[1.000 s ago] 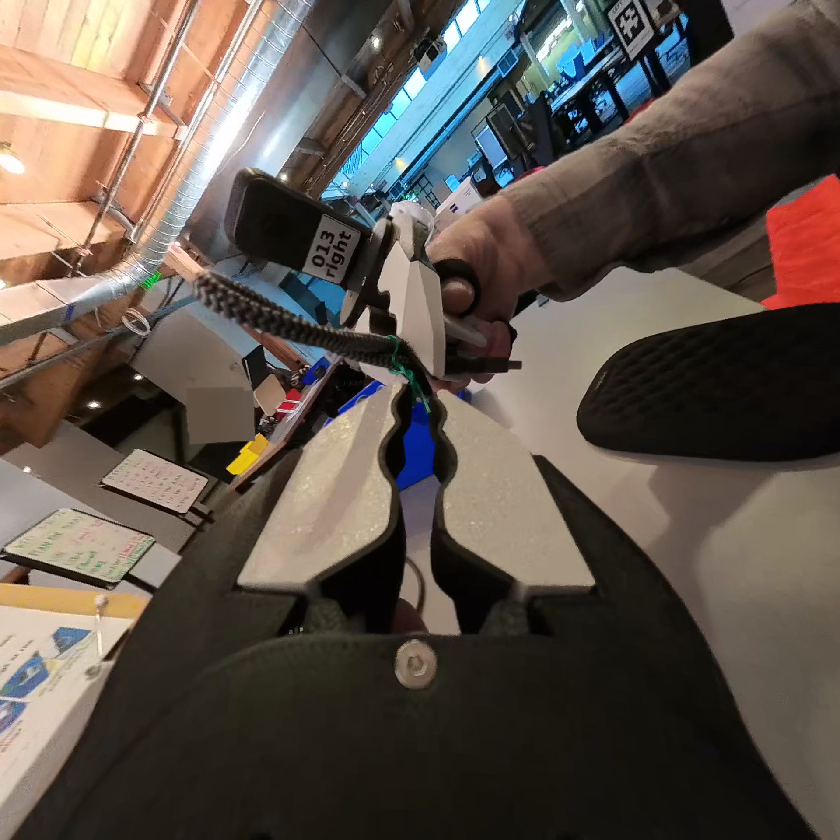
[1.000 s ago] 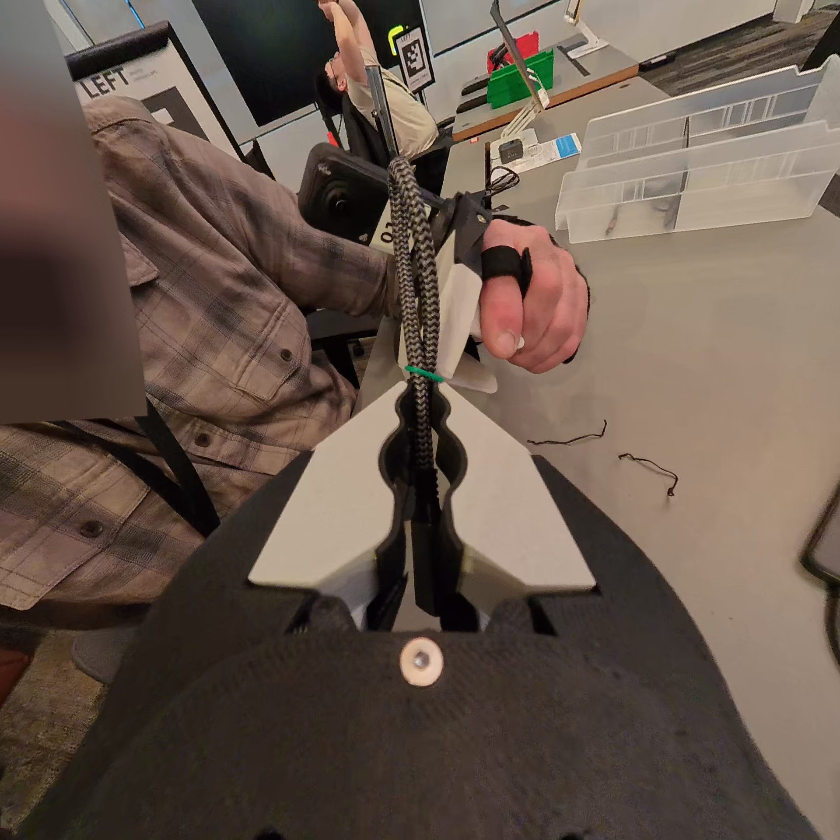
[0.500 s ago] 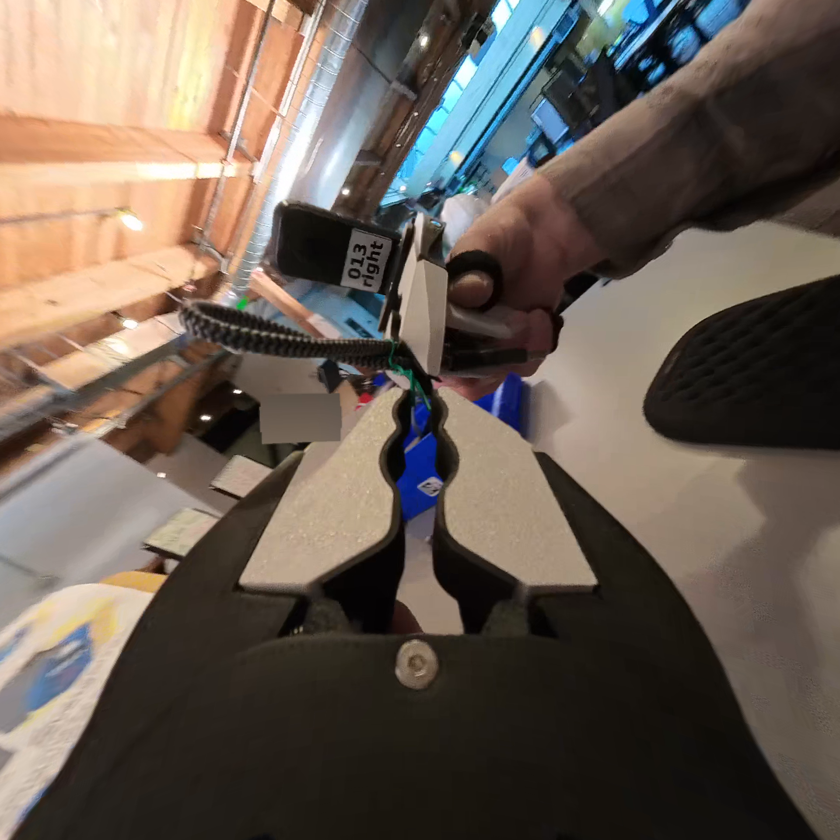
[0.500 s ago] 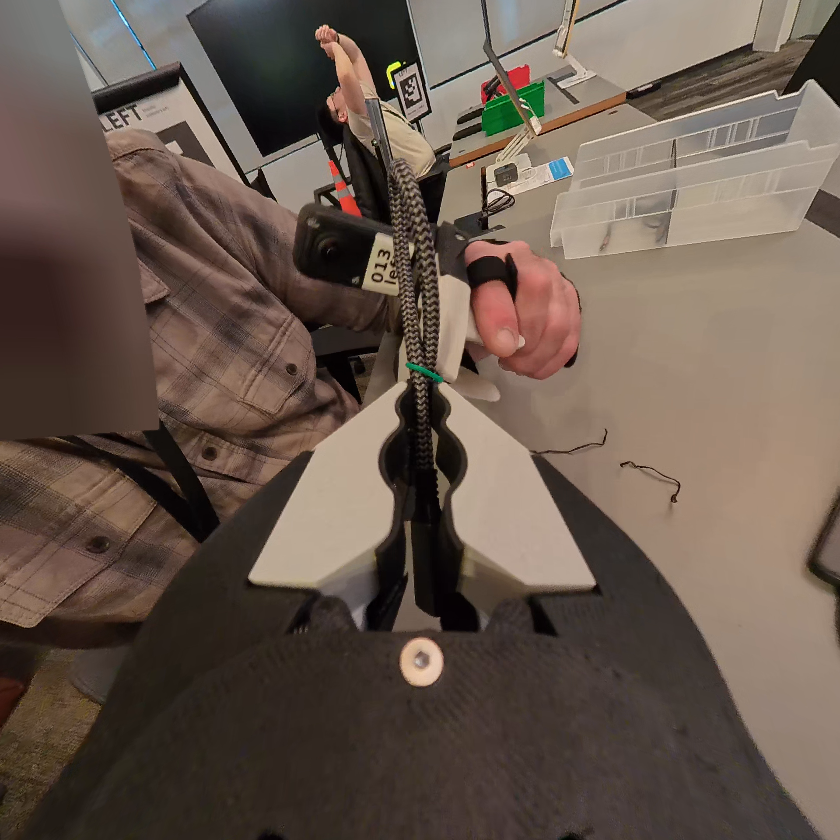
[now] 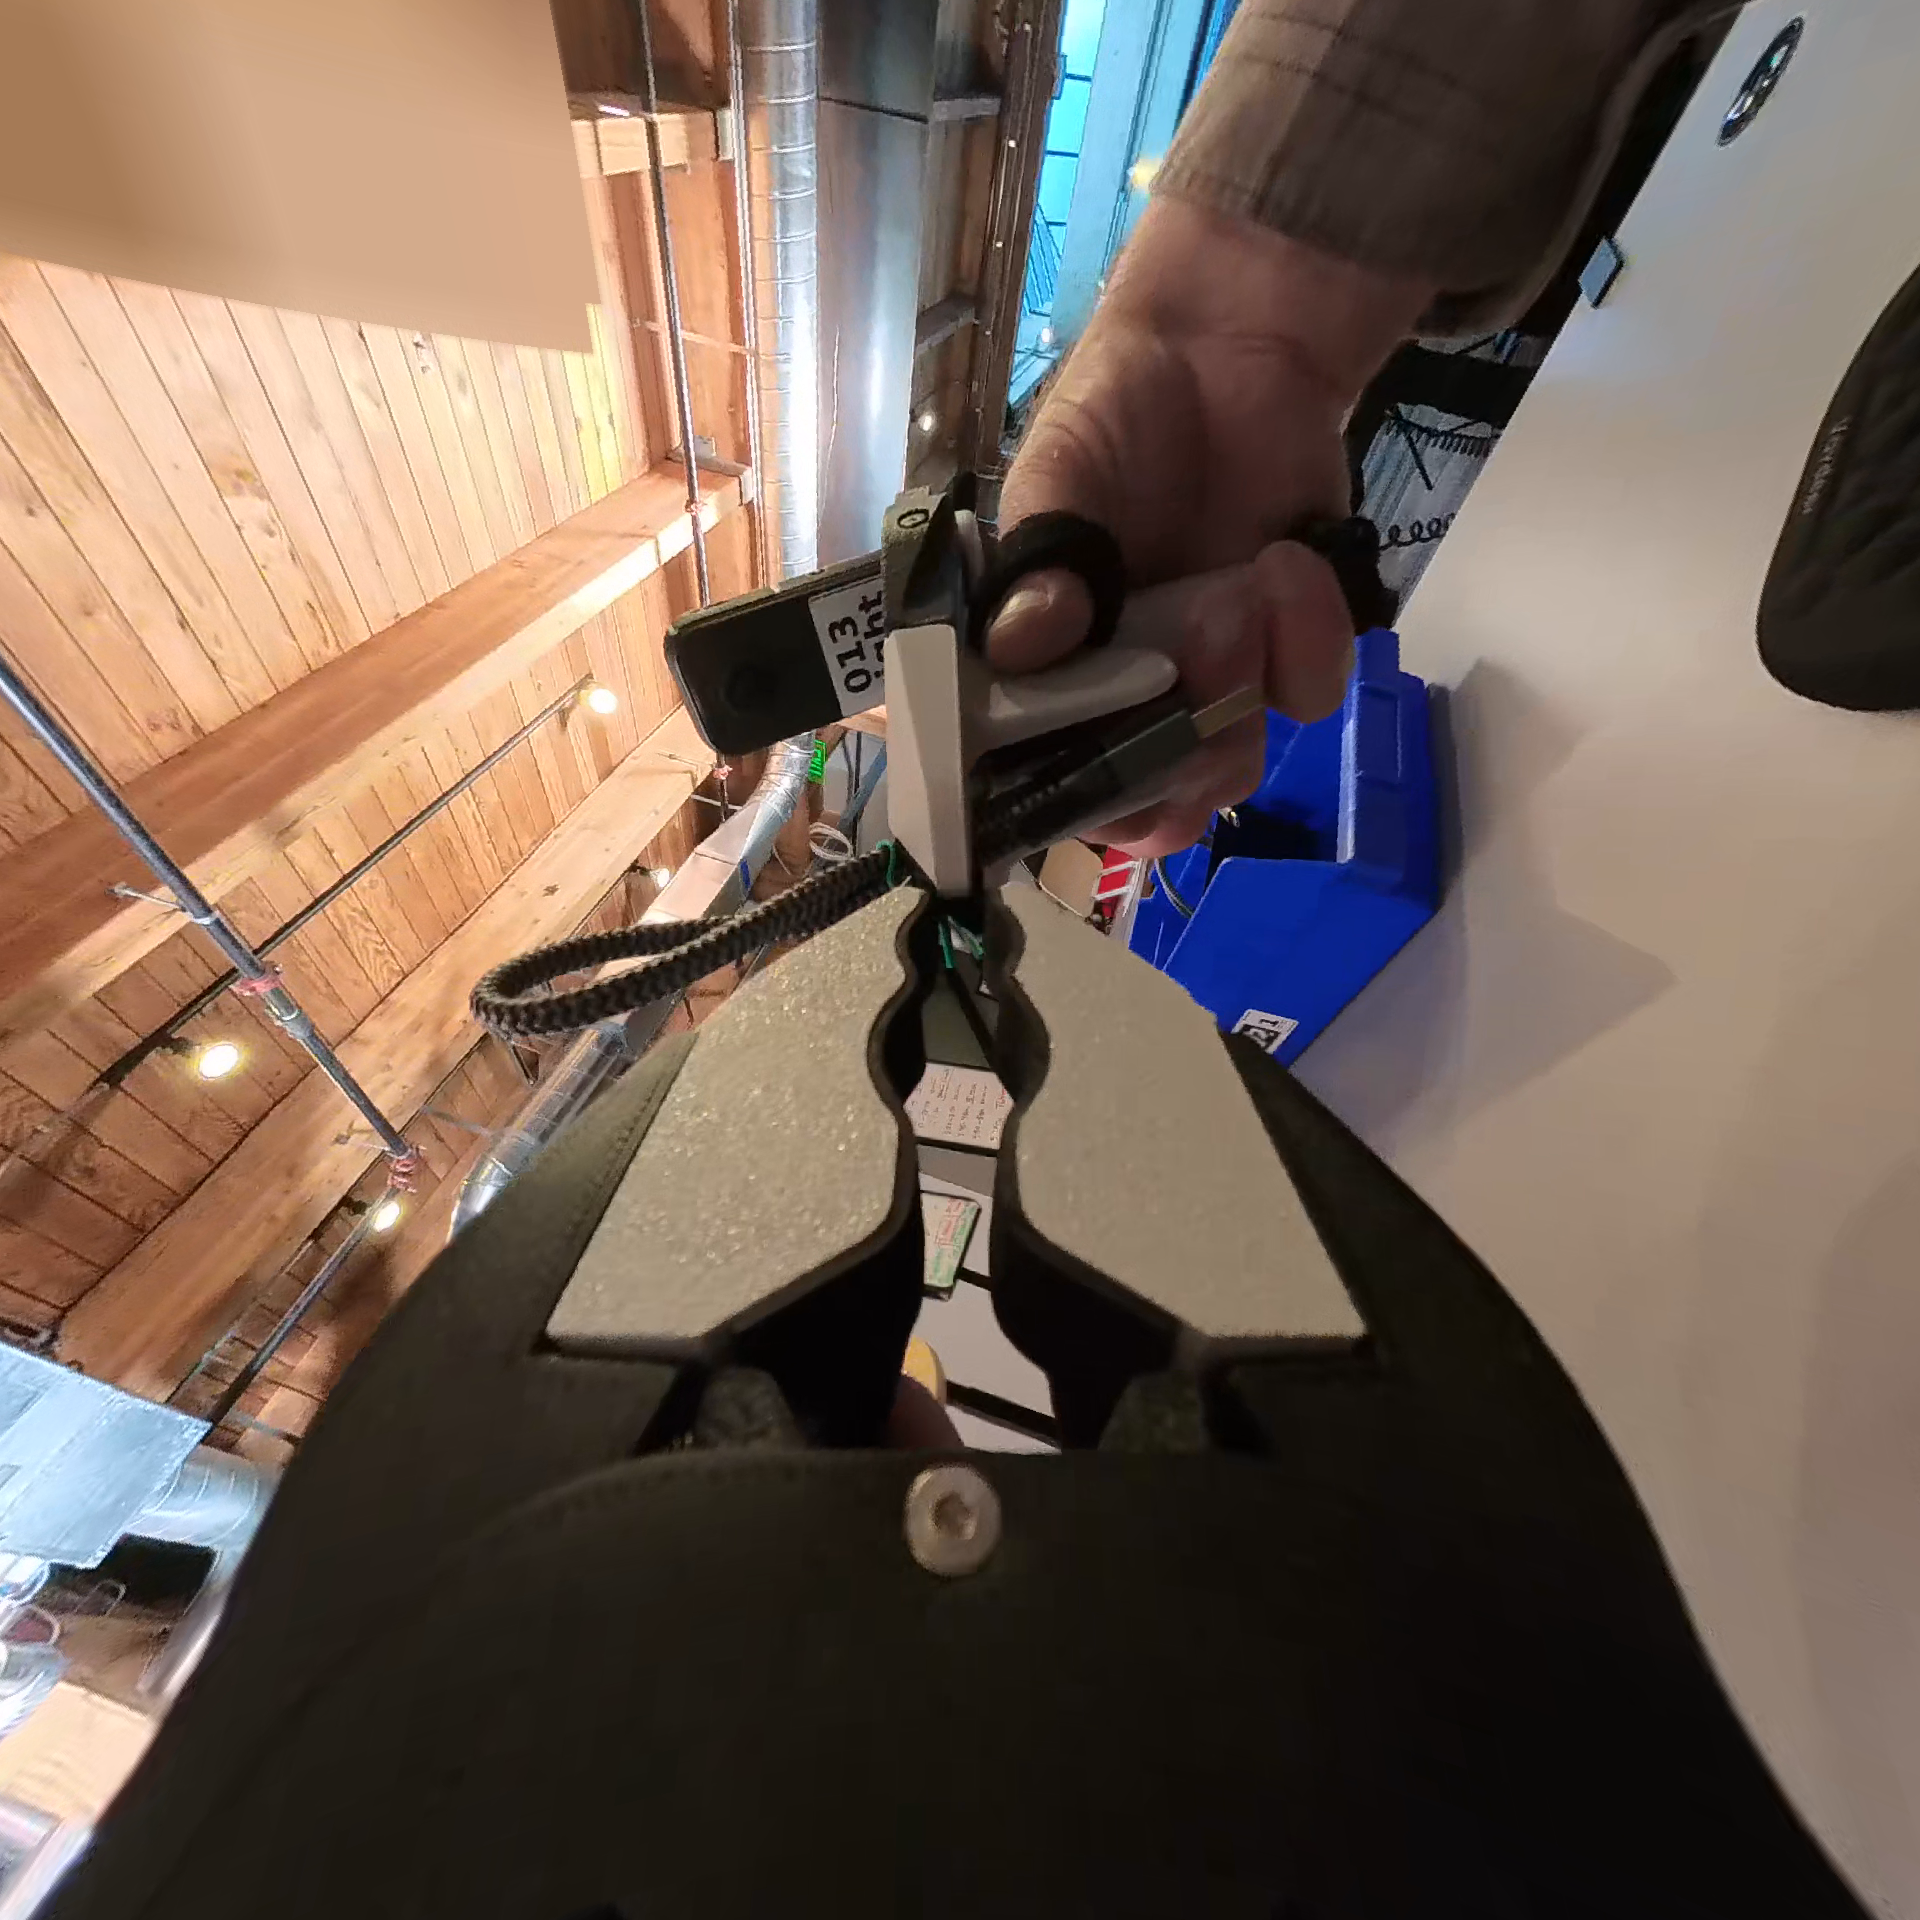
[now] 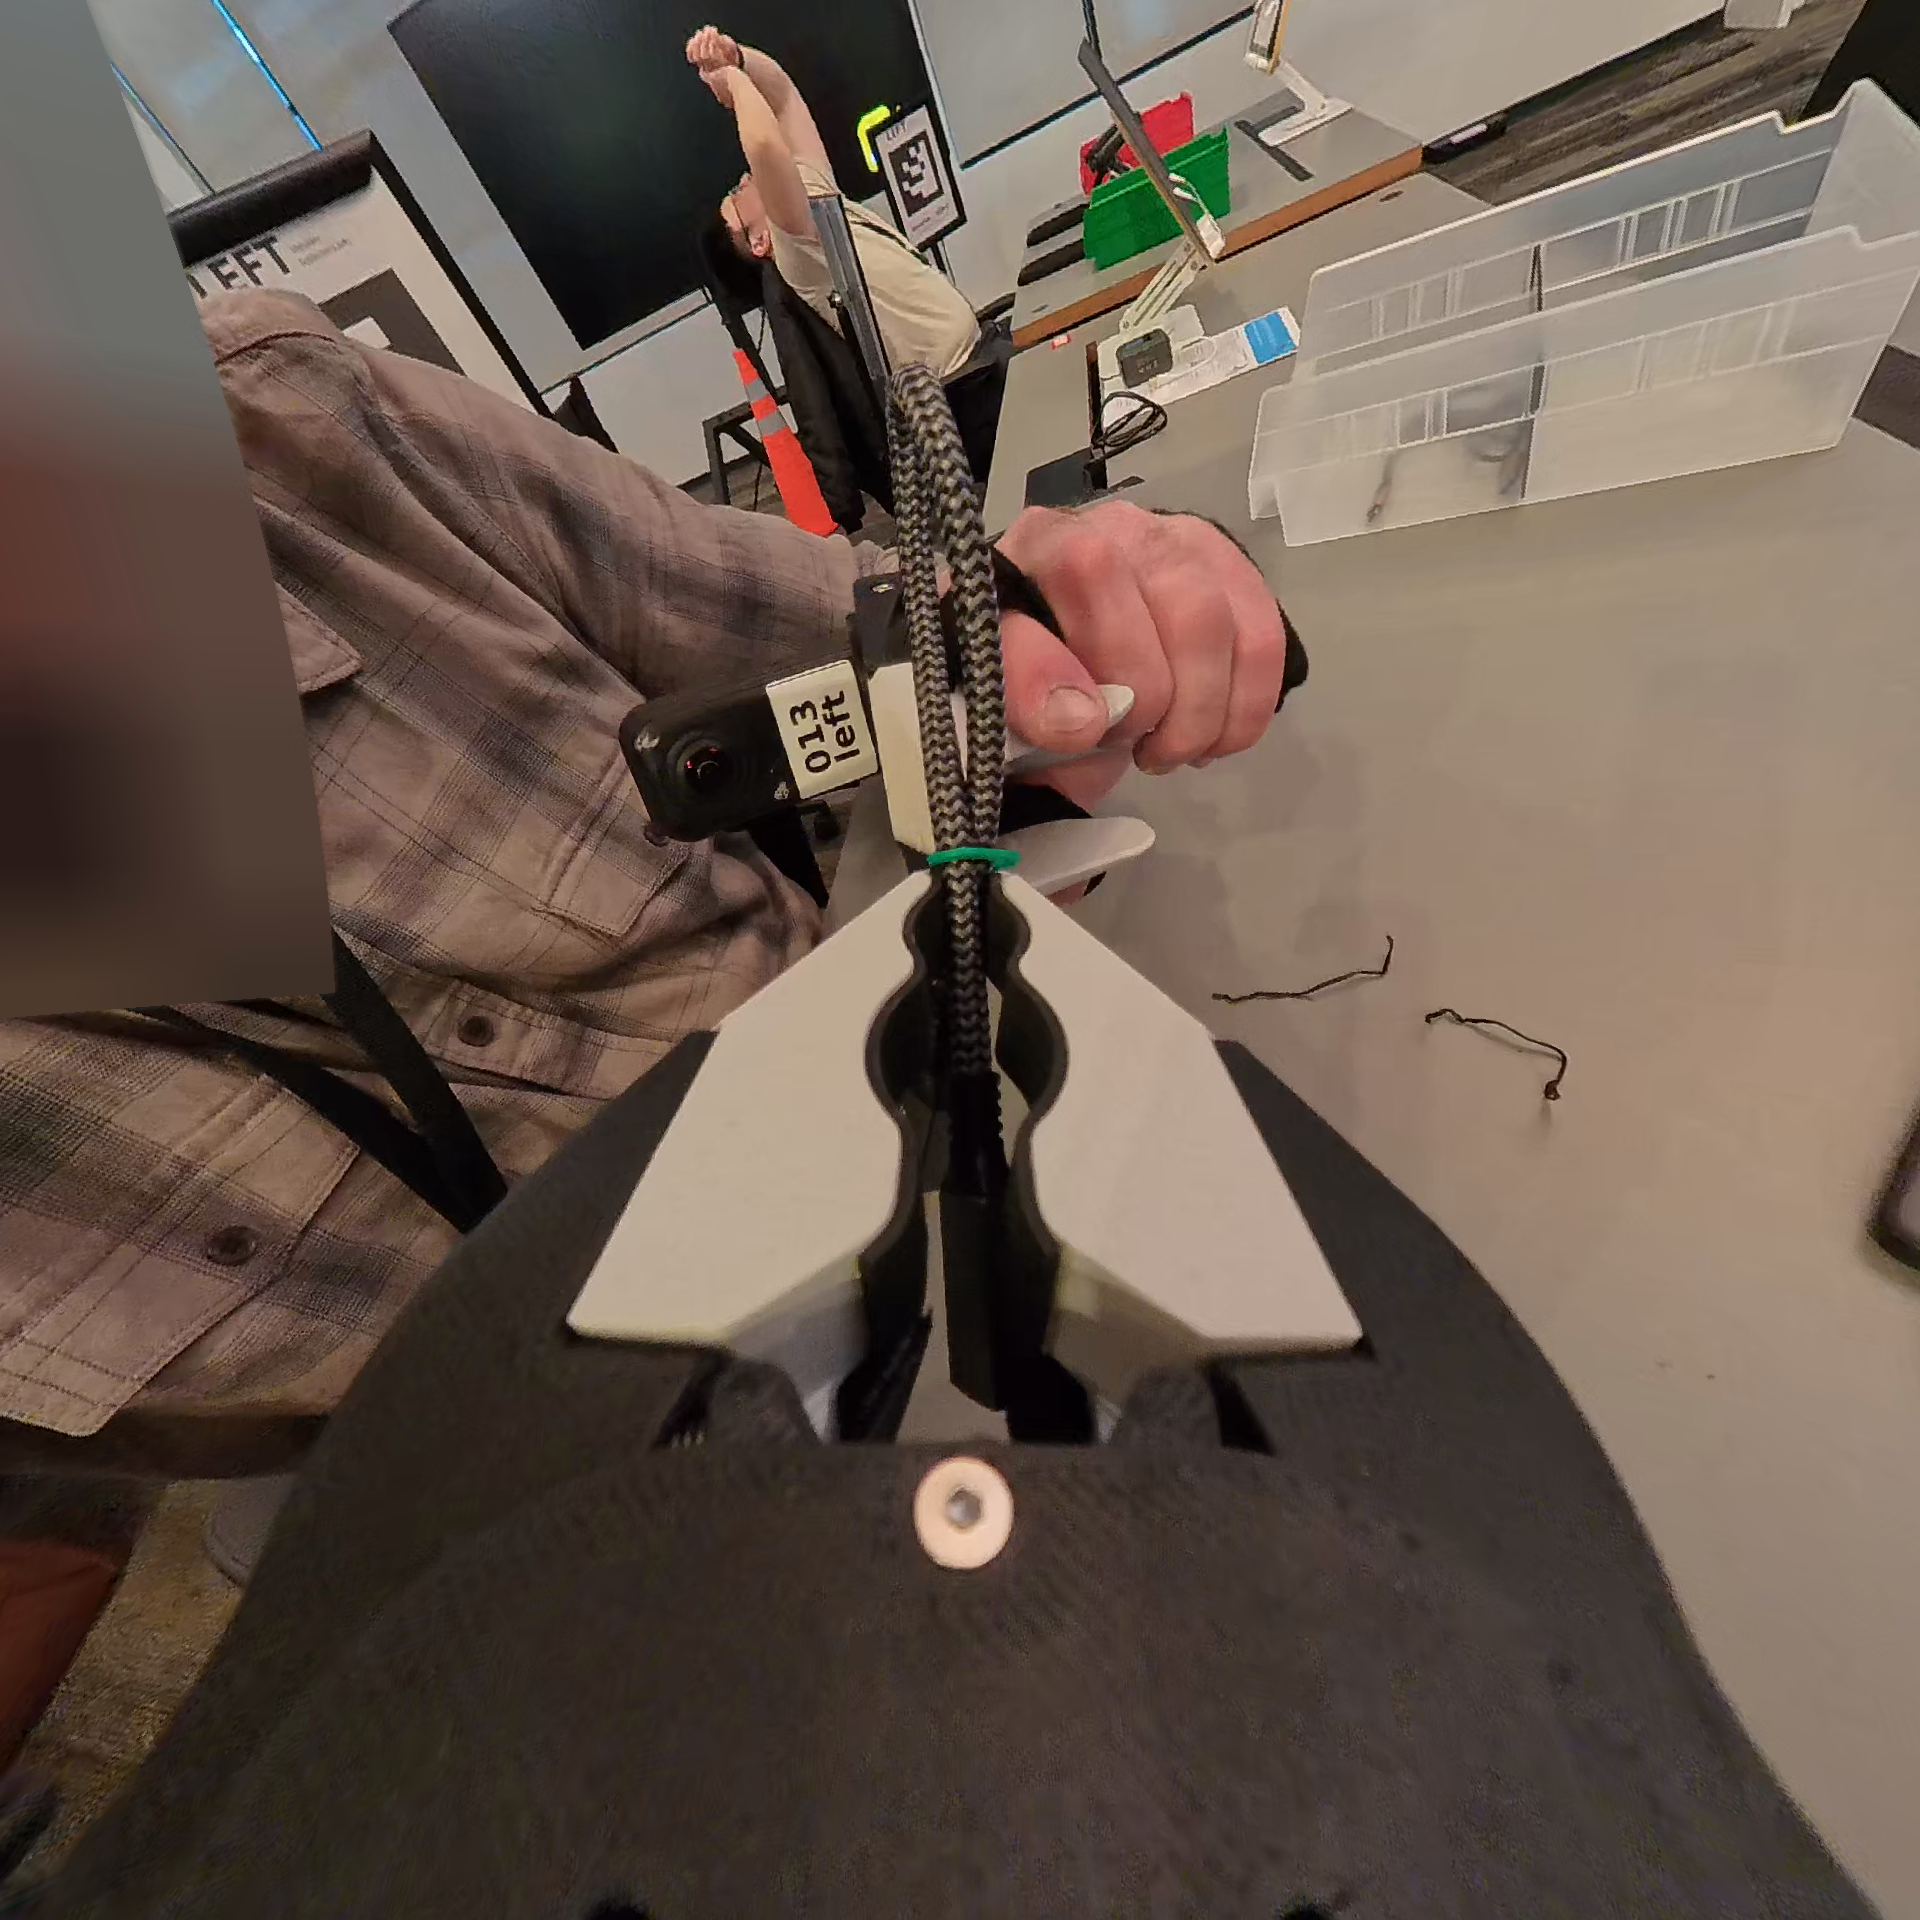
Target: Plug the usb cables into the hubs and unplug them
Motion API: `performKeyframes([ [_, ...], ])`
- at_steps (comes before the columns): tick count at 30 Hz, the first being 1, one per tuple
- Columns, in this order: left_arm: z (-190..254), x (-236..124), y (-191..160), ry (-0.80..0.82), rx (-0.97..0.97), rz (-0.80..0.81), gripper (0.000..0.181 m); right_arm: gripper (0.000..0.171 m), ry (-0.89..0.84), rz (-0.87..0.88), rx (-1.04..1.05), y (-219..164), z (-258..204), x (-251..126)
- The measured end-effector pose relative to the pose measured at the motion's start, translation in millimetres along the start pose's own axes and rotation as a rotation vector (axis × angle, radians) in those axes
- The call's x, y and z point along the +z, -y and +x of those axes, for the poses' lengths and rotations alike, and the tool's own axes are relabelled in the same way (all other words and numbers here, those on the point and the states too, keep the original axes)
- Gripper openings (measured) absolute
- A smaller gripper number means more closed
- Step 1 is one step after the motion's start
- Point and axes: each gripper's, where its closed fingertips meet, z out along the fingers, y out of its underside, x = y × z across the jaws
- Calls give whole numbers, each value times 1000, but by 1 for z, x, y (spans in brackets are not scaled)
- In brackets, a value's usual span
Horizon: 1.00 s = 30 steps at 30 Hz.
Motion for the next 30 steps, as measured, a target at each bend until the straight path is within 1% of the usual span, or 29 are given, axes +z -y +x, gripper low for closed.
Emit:
performKeyframes([
  [9, 4, -2, -1, -61, -14, 2, 6, 3, -13, -17, -11, -3, 2, 1],
  [14, 7, -1, -3, -129, -179, 7, 5, 3, -47, -45, -41, -6, 5, 0],
  [16, 10, -1, -3, -150, -208, 8, 5, 3, -46, -57, -46, -7, 5, -1],
  [21, 16, -3, -1, -246, -453, 51, 3, 3, -46, -106, -76, -14, 5, -2],
  [26, 9, -4, 0, -307, -755, 109, 1, 3, -95, -139, -167, -14, 7, -5],
  [28, 2, -5, 0, -317, -888, 136, 1, 3, -103, -123, -205, -11, 6, -7],
  [30, 5, -4, 2, -361, -971, 148, 1, 3, -123, -135, -240, -12, 7, -7],
])
